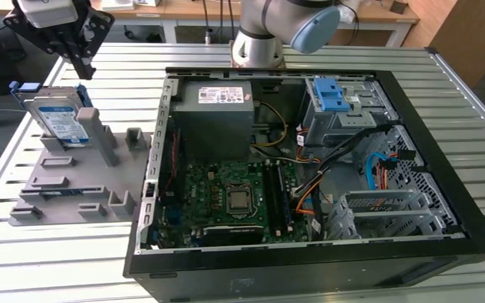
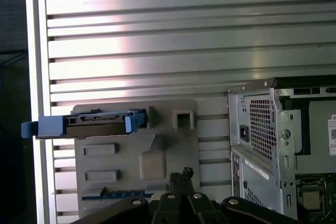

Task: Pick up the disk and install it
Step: 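Reach for the disk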

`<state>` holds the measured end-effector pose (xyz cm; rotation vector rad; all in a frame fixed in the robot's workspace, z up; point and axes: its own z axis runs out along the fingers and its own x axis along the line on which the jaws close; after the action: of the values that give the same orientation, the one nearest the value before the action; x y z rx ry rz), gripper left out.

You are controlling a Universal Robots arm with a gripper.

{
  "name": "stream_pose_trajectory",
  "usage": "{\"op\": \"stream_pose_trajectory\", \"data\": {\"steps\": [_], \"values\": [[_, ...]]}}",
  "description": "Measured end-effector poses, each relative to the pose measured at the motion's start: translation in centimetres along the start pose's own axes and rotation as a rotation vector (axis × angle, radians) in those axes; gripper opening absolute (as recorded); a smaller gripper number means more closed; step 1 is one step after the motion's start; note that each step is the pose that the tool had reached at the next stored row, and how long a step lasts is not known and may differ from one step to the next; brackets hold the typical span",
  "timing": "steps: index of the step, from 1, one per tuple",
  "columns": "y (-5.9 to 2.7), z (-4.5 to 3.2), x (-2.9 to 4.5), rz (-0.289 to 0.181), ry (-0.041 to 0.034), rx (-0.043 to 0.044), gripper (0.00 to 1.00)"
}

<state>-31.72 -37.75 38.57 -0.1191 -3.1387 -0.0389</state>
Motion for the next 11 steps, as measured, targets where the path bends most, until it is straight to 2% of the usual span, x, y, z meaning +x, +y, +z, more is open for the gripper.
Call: {"op": "stream_pose_trajectory", "data": {"steps": [11], "values": [[0.41, 0.06, 2.43, 0.000, 0.0000, 0.0000, 0.11]]}}
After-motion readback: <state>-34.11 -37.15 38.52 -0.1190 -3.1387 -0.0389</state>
